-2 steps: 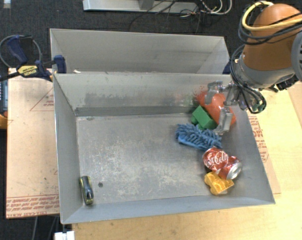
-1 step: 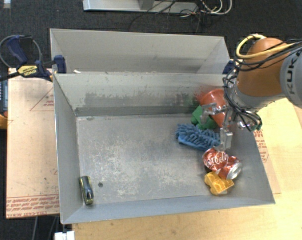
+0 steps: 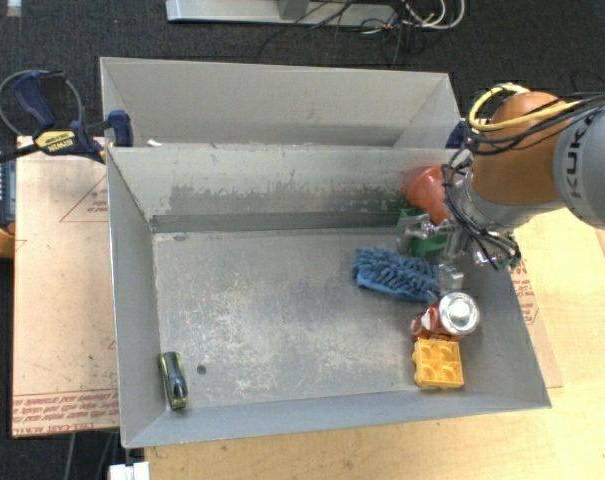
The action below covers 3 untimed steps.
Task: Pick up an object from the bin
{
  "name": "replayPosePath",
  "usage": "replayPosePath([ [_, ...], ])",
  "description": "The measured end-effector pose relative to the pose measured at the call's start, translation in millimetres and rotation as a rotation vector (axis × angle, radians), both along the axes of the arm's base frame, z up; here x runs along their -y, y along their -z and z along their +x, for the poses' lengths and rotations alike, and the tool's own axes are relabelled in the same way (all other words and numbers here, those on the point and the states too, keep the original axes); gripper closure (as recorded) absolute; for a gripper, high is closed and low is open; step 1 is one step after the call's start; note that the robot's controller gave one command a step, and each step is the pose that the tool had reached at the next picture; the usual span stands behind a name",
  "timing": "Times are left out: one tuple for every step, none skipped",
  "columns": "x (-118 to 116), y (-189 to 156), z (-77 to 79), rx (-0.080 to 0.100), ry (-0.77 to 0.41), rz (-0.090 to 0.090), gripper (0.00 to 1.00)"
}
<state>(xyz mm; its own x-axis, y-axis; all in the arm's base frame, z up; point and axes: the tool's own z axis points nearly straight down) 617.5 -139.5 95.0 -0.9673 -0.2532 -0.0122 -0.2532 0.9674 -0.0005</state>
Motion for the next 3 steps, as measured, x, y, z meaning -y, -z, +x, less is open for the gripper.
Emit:
replayPosePath([
  [12.5,23.7,-31.7,0.0,-0.139,0.008,0.0],
  [-14.8,-7.4,4.4,0.004,0.069,0.004,0.0],
  [-8.5,22.1,9.1,0.006,-0.117,0.011,1.0],
])
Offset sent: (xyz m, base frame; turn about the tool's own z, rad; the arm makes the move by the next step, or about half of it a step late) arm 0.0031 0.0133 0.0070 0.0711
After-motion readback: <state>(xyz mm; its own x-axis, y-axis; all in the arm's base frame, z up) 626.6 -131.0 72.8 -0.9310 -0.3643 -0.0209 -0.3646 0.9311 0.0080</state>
